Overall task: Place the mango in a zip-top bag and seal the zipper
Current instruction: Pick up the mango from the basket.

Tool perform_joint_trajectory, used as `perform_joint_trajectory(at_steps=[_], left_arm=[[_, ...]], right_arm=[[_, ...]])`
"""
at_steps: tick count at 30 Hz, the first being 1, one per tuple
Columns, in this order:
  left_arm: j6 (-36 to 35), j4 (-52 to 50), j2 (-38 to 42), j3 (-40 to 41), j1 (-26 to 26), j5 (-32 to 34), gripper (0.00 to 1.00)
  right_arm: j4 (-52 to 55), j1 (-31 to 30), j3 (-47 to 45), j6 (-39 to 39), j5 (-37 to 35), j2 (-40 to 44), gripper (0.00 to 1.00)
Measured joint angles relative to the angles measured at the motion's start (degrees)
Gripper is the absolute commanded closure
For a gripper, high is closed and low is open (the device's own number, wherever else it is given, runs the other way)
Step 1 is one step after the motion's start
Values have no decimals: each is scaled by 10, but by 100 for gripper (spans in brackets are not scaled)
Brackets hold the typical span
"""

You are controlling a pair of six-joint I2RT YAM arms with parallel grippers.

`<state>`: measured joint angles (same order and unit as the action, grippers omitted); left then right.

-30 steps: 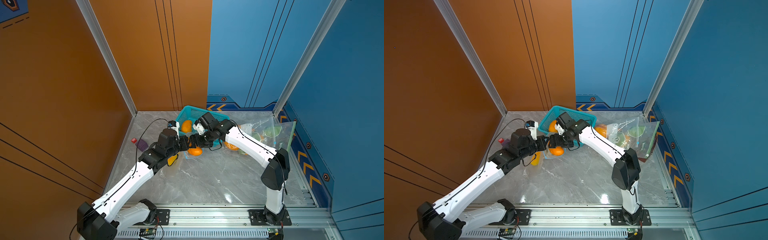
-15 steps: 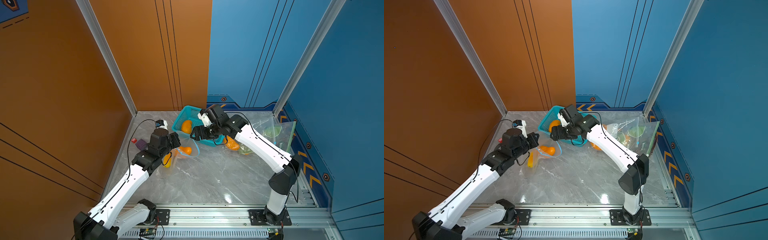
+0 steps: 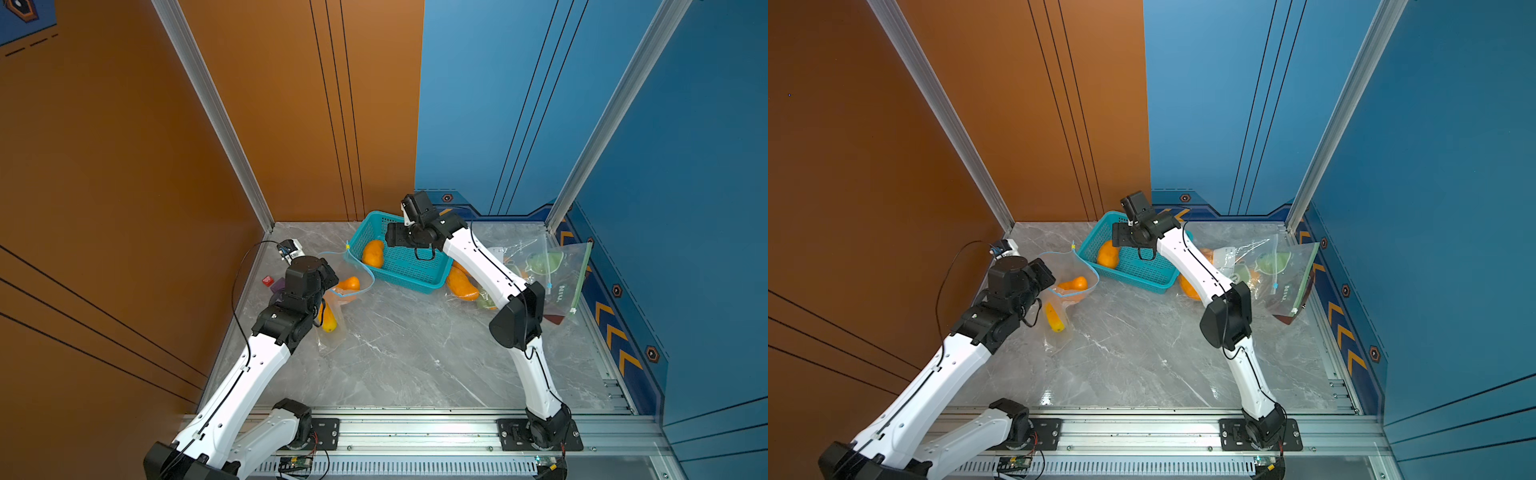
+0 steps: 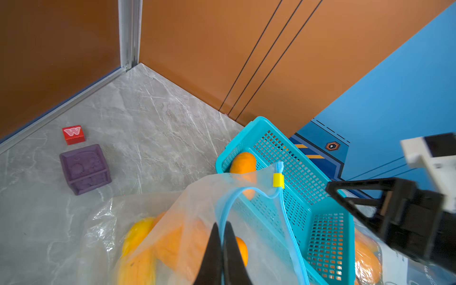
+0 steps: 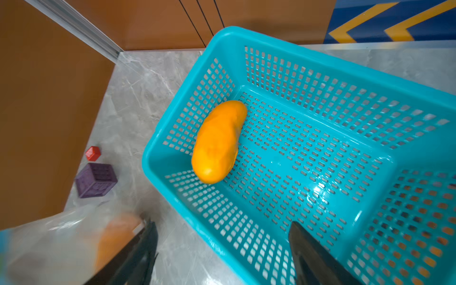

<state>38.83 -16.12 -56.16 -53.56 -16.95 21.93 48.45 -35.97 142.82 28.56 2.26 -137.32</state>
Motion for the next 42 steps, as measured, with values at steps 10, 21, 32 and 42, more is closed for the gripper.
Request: perform_joint_trajectory(at_steps=[10,21,32,42], left_arm=[[2,0,15,22,31,-1,100],[14,0,16,38,35,-11,100],[20,0,16,40,36,-23,100],[29,0,16,40,38,-31,100]], right_arm=[[-51,0,97,4,40,-179,4],[-147,0,108,36,82,-187,0],[-189,-1,110,62,64,-227,0],[-114,-4,110,45,2,-230,3]])
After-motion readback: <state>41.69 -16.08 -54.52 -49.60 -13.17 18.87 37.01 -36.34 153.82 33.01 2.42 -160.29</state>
